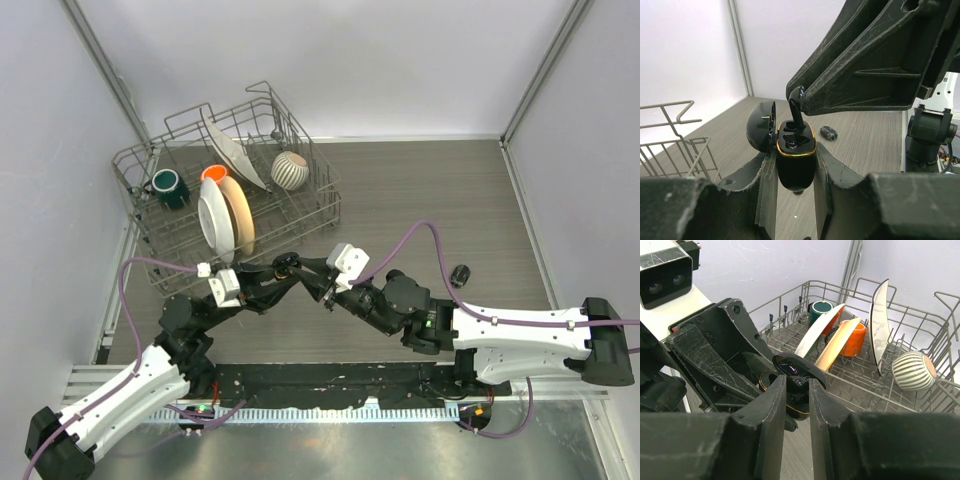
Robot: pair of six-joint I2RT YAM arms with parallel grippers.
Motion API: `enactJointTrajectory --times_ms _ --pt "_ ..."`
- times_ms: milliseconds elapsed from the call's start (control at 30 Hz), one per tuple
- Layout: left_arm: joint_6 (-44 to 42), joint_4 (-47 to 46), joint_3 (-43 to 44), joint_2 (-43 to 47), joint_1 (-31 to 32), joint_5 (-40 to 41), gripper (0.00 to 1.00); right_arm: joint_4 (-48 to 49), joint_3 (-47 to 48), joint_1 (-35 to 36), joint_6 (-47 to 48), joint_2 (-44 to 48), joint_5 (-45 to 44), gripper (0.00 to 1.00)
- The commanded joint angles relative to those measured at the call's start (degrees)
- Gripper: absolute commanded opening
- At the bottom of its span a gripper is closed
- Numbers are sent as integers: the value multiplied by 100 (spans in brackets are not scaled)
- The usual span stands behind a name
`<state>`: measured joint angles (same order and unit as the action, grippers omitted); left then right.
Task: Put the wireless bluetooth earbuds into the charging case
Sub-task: Place the earbud in the charging case.
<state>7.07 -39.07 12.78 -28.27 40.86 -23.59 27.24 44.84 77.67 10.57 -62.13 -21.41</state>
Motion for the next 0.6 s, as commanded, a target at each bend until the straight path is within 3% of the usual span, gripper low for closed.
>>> enactJointTrajectory --times_ms 0,567 --pt "-13 -584 111 85 -8 22 0 202 139 11 261 69 -373 1" --pt "-13 -637 138 -73 -8 -110 0 334 183 11 209 43 -320 1"
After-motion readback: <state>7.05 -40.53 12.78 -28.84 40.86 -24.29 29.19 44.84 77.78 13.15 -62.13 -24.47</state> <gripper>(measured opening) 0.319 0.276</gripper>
